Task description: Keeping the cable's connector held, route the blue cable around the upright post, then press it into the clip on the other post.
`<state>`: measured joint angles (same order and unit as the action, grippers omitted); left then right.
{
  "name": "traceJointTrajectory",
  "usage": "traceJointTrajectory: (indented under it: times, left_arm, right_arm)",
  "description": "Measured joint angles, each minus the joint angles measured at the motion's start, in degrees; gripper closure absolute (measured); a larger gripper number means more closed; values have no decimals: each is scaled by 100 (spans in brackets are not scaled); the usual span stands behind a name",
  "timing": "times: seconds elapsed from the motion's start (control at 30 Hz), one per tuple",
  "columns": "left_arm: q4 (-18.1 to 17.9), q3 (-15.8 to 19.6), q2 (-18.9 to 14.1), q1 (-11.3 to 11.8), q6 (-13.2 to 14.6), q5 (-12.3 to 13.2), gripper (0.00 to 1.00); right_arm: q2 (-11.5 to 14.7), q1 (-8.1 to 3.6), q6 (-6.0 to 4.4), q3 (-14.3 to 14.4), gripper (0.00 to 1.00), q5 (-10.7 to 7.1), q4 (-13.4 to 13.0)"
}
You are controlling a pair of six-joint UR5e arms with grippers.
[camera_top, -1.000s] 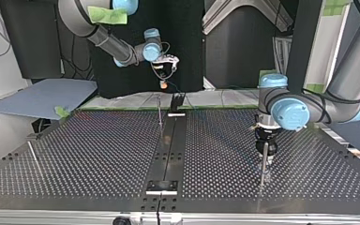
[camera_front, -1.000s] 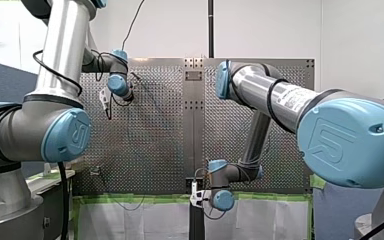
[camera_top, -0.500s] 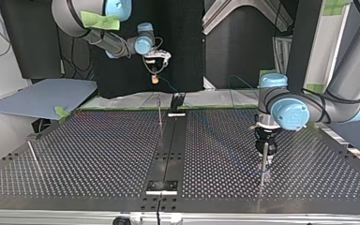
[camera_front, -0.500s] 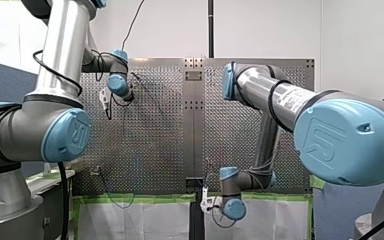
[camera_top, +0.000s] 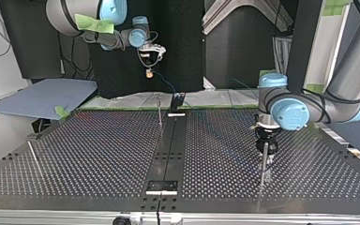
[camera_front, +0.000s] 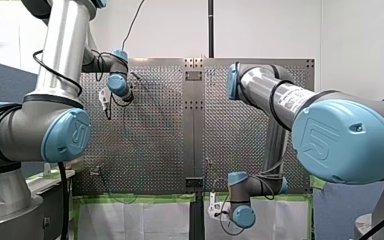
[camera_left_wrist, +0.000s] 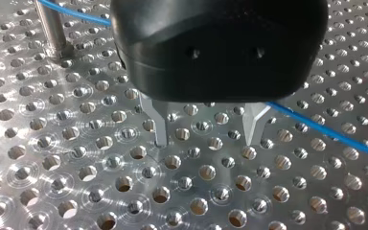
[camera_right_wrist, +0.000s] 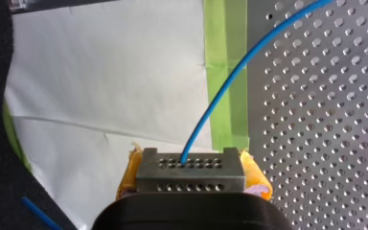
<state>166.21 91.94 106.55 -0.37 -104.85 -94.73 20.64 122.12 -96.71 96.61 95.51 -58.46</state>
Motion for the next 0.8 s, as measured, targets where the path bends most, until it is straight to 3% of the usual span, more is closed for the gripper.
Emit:
traceJointTrajectory:
  times: [0.33,0.57,0.8]
  left_arm:
    - [26,0,0,0,0,-61,24]
    - [52,-1,0,1,-38,-168,24]
    - [111,1,-1,-1,-269,-274,24]
  right_arm:
    - [197,-121,8,491,100,-66,-490]
    - [533,-156,105,839,100,-152,-838]
    - [894,-186,115,1188,100,-216,-1195]
